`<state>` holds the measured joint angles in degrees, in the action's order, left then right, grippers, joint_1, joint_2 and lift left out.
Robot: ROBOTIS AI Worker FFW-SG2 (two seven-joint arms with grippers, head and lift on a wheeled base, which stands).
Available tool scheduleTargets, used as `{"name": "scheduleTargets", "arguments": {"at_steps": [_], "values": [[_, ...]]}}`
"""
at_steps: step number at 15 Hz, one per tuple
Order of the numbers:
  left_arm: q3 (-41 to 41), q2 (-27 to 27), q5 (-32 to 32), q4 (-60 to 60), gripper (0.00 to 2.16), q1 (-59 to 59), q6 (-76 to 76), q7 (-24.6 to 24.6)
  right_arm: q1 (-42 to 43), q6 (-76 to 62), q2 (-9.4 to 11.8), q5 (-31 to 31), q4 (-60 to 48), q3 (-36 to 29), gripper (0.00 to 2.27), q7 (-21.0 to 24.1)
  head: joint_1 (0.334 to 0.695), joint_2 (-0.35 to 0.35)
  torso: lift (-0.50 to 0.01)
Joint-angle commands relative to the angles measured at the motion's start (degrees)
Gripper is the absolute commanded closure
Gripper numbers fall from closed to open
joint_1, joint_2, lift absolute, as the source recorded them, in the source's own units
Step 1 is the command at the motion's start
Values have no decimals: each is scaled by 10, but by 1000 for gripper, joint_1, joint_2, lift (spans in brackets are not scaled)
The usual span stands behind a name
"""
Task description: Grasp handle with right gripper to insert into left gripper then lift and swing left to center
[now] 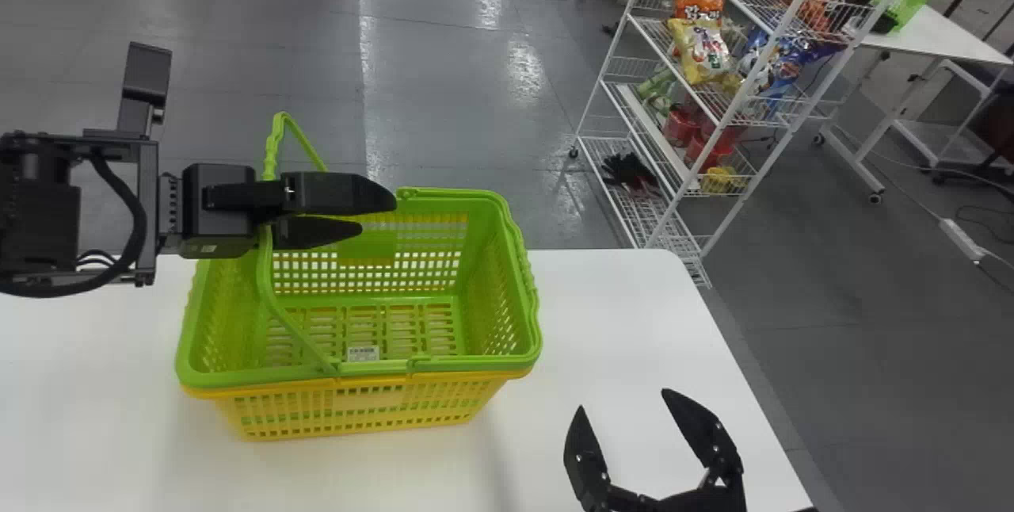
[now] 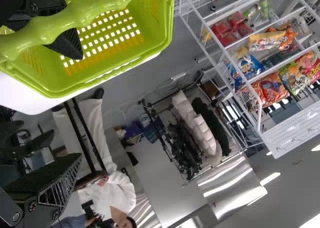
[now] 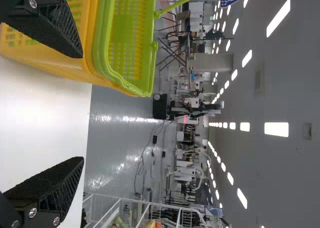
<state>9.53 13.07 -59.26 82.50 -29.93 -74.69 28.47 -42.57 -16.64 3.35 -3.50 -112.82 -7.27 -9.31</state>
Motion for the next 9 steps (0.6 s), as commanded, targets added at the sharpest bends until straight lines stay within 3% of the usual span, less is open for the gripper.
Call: {"name": "scheduleTargets", "arguments": {"at_steps": [1, 4, 6, 9], "values": [[3, -8, 1, -4, 124, -7, 0, 0, 10, 32, 0, -2, -22, -13, 107, 0, 695, -334, -93], [2, -9, 0, -8, 124, -13, -2, -1, 31, 106, 0, 0, -47, -29, 826, 0, 695, -350, -93], [3, -9, 0, -12, 124, -17, -2, -3, 56, 184, 0, 1, -62, -42, 1855, 0, 695, -350, -93], [2, -8, -2, -16, 124, -22, 0, -3, 88, 249, 6, 19, -68, -43, 2216, 0, 695, -350, -93]]}}
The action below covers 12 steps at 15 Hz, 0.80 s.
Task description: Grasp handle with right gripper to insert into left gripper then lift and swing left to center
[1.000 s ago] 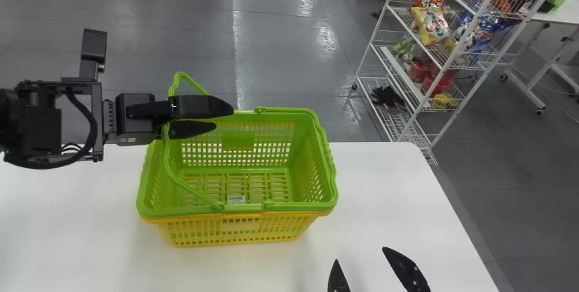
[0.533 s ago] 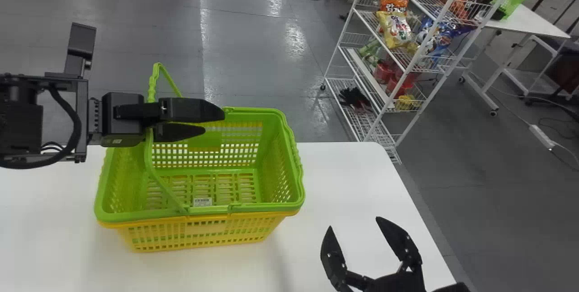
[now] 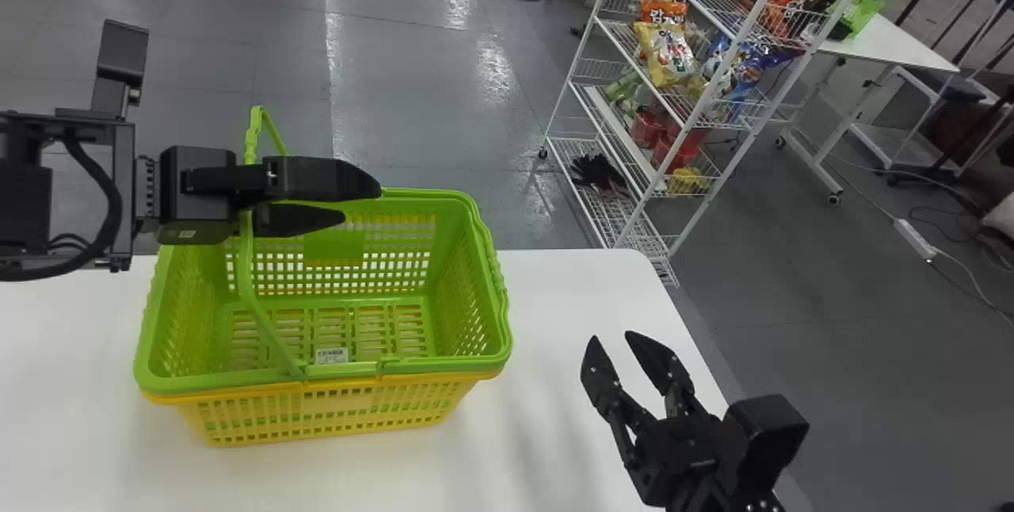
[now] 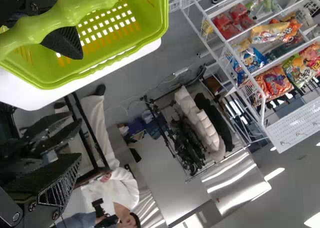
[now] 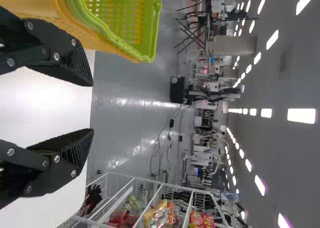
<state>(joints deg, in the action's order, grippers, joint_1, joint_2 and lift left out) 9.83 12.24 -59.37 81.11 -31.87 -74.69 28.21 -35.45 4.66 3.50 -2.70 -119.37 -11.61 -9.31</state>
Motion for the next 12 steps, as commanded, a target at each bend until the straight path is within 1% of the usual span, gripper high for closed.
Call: {"name": "scheduleTargets", "arguments": {"at_steps": [1, 2, 3, 6, 7, 9, 12], "values": [[-1, 2, -1, -3, 124, -4, 0, 0, 28, 44, 5, 23, -2, 3, 2219, 0, 695, -350, -93], [-2, 2, -3, -3, 124, -3, 0, 0, 39, 57, 12, 32, -2, 7, 2226, -1, 695, -350, -93], [-2, 2, -4, -3, 124, -3, 0, 0, 49, 64, 22, 38, -2, 13, 2250, -1, 695, -350, -93], [-5, 5, -10, -3, 124, -2, 0, 0, 71, 64, 36, 69, 2, 29, 2250, -11, 695, -350, -93], [-6, 6, -11, -3, 124, -2, 0, 0, 79, 62, 44, 79, 7, 34, 2250, -11, 695, -346, -93], [-8, 6, -12, -3, 124, -2, 0, 0, 100, 62, 54, 94, 22, 47, 2250, -13, 695, -335, -93], [-10, 7, -12, -3, 124, 1, 0, 0, 121, 62, 63, 125, 45, 63, 2250, -14, 695, -316, -93]]}}
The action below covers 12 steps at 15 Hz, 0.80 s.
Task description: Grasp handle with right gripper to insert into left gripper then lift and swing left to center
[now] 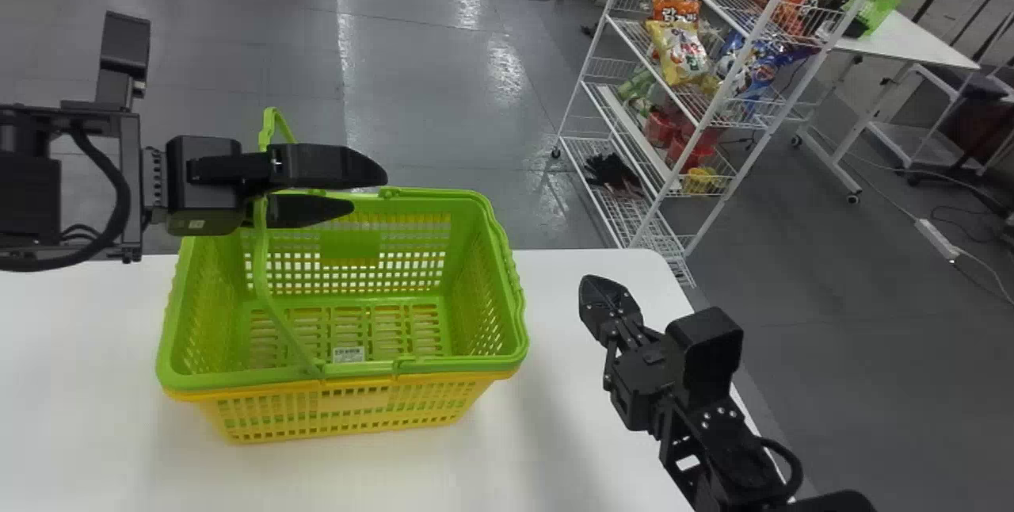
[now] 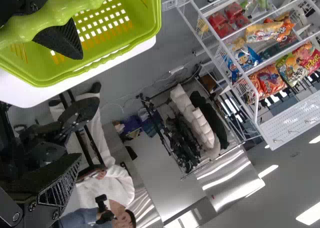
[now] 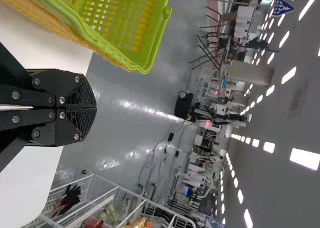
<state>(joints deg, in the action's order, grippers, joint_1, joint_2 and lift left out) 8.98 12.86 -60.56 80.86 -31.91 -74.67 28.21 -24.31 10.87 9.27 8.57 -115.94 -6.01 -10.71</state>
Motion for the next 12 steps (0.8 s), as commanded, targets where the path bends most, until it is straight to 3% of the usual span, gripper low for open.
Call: {"name": "scheduleTargets", "arguments": {"at_steps": [1, 8, 12], "values": [[-3, 1, 0, 0, 124, 4, 0, 0, 13, 0, 11, 21, 18, 16, 2250, 0, 695, -312, -93], [-8, 3, -4, 0, 124, 7, 0, 2, 19, -32, 38, 74, 47, 39, 2250, -9, 695, -282, -93], [-10, 7, -10, 4, 124, 10, 0, 4, 30, -30, 39, 91, 57, 53, 2250, -9, 695, -279, -93]]}}
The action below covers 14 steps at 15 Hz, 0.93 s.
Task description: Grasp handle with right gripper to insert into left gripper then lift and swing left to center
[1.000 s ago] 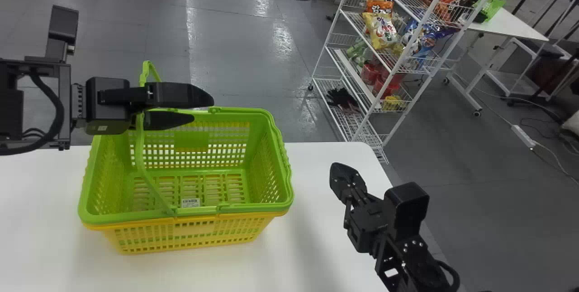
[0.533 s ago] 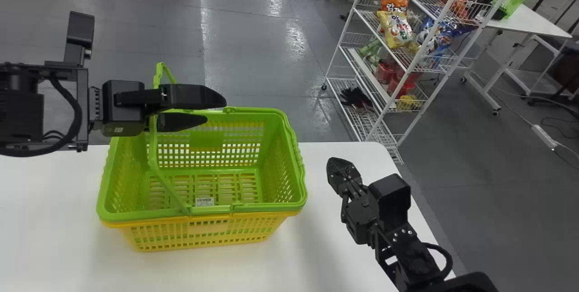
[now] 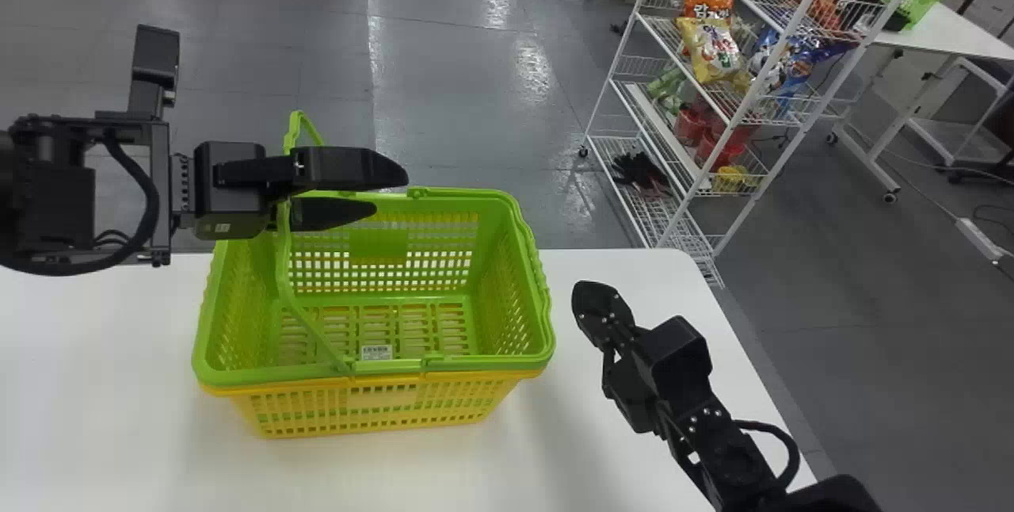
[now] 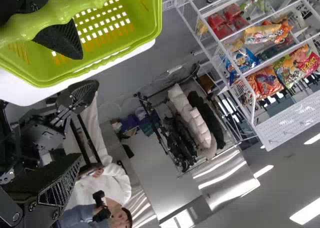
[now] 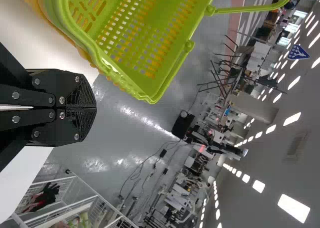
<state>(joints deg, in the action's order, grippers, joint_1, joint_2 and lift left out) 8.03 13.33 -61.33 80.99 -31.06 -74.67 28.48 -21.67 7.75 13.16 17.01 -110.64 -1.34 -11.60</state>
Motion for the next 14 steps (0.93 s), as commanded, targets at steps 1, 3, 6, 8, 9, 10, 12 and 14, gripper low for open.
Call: {"name": "scheduleTargets", "arguments": {"at_steps": [1, 3, 6, 8, 9, 10, 12, 14], "values": [[0, 2, -3, 2, 124, 2, 0, 1, 6, 1, 0, 9, 8, 9, 2250, 0, 695, -274, -93], [-1, 5, -5, 3, 124, 2, 0, 1, 12, 5, 0, 18, 16, 14, 2250, 0, 695, -269, -93], [-2, 6, -6, 4, 124, 5, 0, 1, 21, 6, 1, 22, 27, 19, 2250, 1, 695, -262, -93], [-3, 6, -7, 5, 124, 7, 0, 1, 24, 8, 0, 22, 31, 22, 2250, 2, 695, -260, -93], [-5, 6, -7, 6, 124, 9, 0, 1, 25, 8, 0, 21, 31, 23, 2250, 3, 695, -258, -93], [-6, 6, -8, 7, 124, 10, 0, 1, 27, 10, 0, 21, 31, 25, 2250, 3, 695, -257, -93], [-6, 6, -8, 7, 124, 11, 0, 1, 31, 12, 0, 21, 32, 28, 2250, 3, 695, -253, -93], [-6, 6, -9, 7, 124, 11, 0, 1, 37, 13, 0, 21, 36, 32, 2250, 3, 695, -250, -93]]}}
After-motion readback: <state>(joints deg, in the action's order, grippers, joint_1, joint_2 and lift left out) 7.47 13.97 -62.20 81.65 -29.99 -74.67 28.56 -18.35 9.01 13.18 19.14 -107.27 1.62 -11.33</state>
